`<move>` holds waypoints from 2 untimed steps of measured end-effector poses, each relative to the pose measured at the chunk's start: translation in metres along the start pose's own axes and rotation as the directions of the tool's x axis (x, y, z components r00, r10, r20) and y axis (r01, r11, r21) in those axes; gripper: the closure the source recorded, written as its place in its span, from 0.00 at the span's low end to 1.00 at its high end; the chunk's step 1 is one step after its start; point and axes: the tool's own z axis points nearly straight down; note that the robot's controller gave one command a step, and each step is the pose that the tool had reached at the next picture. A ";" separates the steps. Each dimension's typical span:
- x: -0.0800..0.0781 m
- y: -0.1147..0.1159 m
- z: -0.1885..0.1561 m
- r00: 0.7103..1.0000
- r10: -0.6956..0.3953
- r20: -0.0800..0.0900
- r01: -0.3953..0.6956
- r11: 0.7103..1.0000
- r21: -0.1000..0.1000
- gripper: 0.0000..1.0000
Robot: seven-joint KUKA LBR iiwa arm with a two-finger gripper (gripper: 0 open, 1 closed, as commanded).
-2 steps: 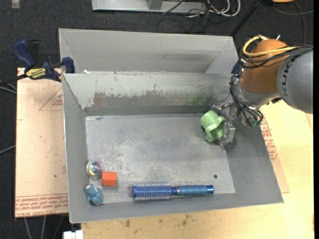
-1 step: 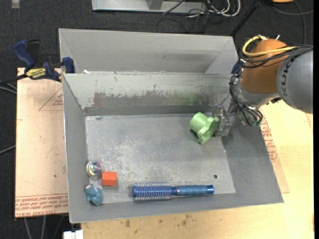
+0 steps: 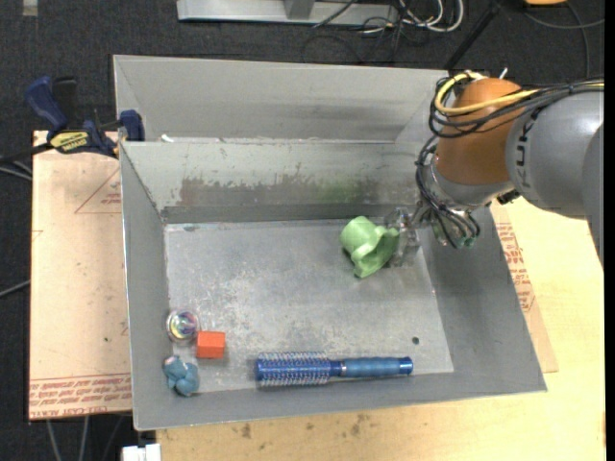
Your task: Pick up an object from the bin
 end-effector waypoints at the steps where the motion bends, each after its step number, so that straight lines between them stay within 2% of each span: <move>1: 0.034 0.005 -0.135 1.000 -0.007 0.008 0.007 1.000 0.004 1.00; 2: 0.035 0.005 -0.129 1.000 -0.007 0.000 0.007 1.000 0.002 0.00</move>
Offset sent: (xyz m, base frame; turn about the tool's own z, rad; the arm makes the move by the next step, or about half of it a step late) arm -0.0372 0.0012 0.1290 -0.0079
